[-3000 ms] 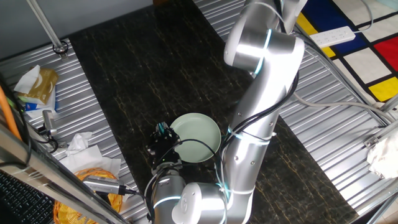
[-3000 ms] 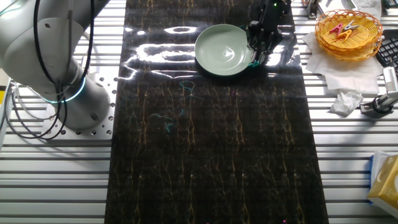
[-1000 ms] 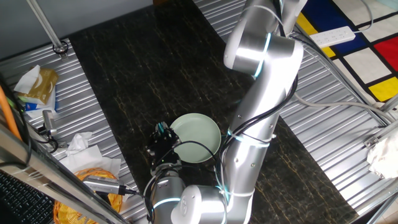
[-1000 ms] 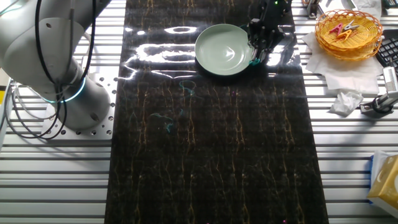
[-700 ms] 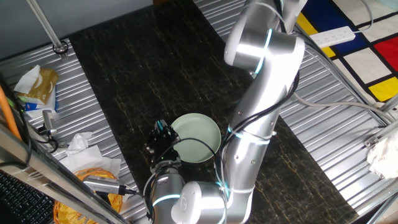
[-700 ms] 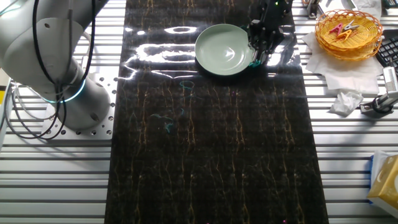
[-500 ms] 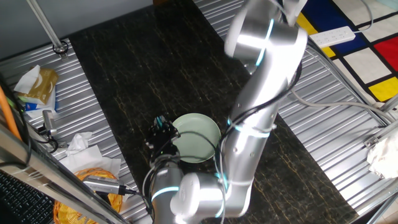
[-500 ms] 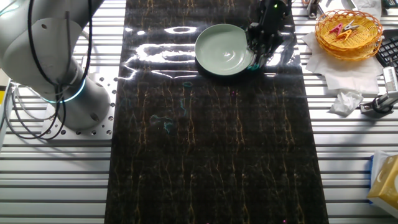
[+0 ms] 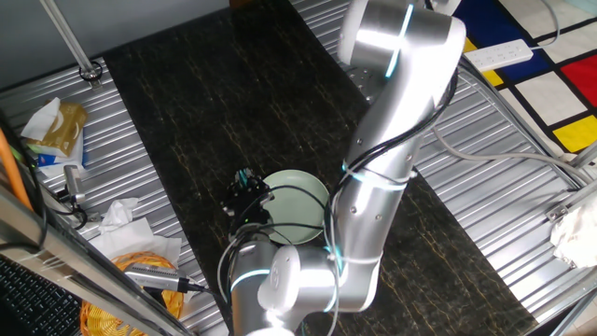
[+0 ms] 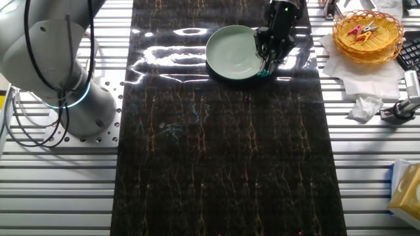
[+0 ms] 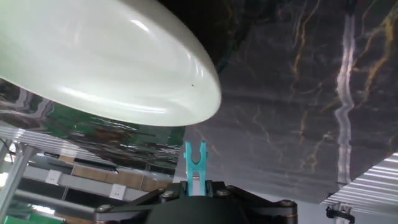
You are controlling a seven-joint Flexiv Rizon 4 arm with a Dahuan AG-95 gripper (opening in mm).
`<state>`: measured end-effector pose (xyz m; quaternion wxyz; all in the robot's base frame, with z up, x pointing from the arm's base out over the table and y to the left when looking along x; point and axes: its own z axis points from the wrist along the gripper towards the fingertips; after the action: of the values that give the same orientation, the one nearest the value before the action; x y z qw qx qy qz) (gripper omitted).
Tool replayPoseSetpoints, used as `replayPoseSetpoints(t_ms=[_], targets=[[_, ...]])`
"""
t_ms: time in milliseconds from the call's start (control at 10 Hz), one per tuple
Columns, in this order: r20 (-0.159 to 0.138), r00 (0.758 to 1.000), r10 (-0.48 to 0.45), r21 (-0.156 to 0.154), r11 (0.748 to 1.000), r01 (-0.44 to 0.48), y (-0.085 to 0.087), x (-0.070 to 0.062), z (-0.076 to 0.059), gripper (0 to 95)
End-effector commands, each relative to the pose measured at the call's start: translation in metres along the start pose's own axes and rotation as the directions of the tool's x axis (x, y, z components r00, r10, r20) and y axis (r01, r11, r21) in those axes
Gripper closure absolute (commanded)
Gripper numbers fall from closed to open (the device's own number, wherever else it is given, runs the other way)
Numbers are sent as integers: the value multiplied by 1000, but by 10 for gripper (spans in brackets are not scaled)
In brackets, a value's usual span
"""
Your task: Use a clamp
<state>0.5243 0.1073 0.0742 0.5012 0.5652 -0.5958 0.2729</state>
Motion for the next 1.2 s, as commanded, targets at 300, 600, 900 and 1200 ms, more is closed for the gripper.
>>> replayPoseSetpoints(t_ms=[300, 600, 900, 1200], targets=[[-7, 1000, -10, 4, 1000, 10, 0, -7, 12, 950], [-18, 1000, -15, 22, 1000, 16, 2, -10, 8, 950], [-59, 998, -2, 88, 996, 7, 10, -15, -3, 950], [-66, 997, 41, 177, 984, -28, 22, -11, -13, 950]])
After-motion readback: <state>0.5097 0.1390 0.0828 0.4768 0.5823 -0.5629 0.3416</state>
